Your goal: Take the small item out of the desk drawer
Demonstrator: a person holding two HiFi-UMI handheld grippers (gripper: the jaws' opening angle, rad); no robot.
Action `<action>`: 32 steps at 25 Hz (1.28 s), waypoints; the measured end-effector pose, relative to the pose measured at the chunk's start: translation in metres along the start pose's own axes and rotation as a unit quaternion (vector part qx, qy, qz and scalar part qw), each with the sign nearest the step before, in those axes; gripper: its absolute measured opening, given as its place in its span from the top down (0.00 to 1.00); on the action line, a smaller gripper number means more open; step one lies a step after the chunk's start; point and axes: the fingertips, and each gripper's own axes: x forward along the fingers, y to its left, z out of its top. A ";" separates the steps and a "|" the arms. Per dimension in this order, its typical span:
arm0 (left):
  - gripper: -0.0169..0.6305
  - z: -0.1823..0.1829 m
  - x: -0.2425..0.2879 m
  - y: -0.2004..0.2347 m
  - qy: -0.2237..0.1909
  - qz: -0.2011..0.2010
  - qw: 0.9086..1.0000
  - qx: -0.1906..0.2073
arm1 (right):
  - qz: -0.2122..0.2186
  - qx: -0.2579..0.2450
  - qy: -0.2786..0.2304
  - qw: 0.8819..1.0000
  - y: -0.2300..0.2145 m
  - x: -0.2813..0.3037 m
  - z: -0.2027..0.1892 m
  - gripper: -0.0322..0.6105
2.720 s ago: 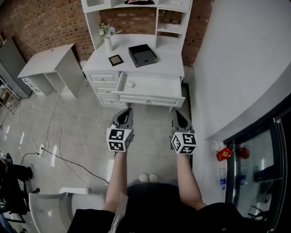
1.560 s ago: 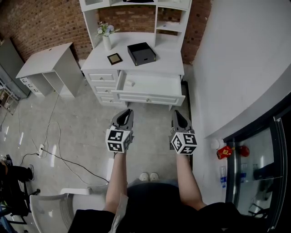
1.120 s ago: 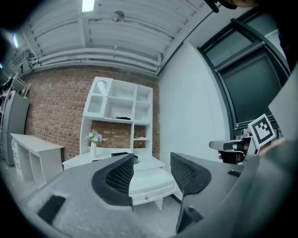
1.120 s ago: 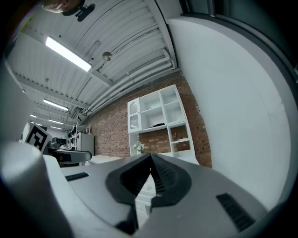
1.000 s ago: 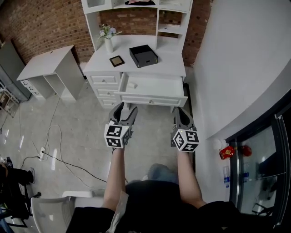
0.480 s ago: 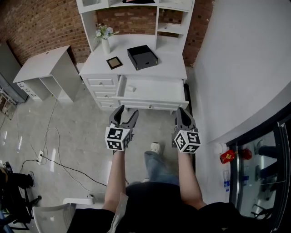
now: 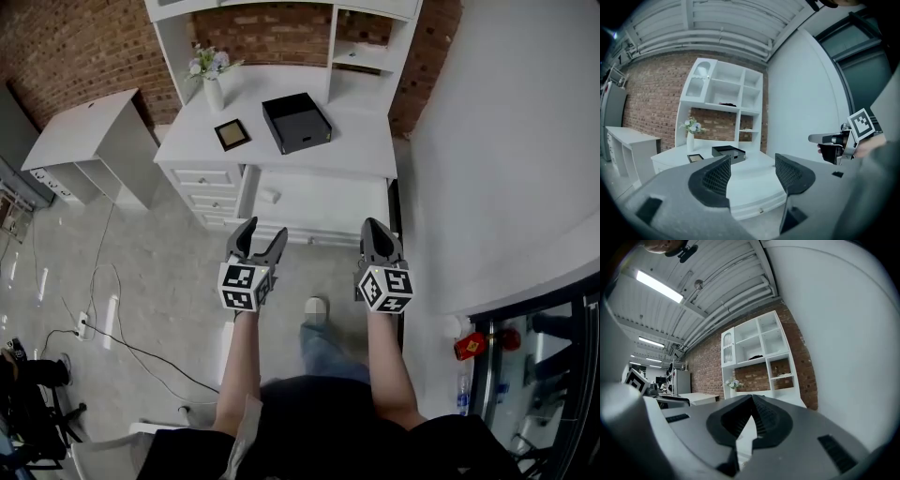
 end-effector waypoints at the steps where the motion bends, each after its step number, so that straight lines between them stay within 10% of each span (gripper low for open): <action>1: 0.56 0.001 0.011 0.005 0.001 0.002 1.000 0.000 | 0.002 0.000 0.001 1.000 -0.004 0.013 0.000 0.95; 16: 0.55 0.019 0.176 0.096 0.037 0.043 0.998 0.002 | 0.060 0.014 0.026 0.998 -0.056 0.222 -0.003 0.95; 32: 0.55 -0.017 0.235 0.156 0.105 0.044 0.993 -0.015 | 0.079 0.006 0.066 0.995 -0.050 0.298 -0.026 0.95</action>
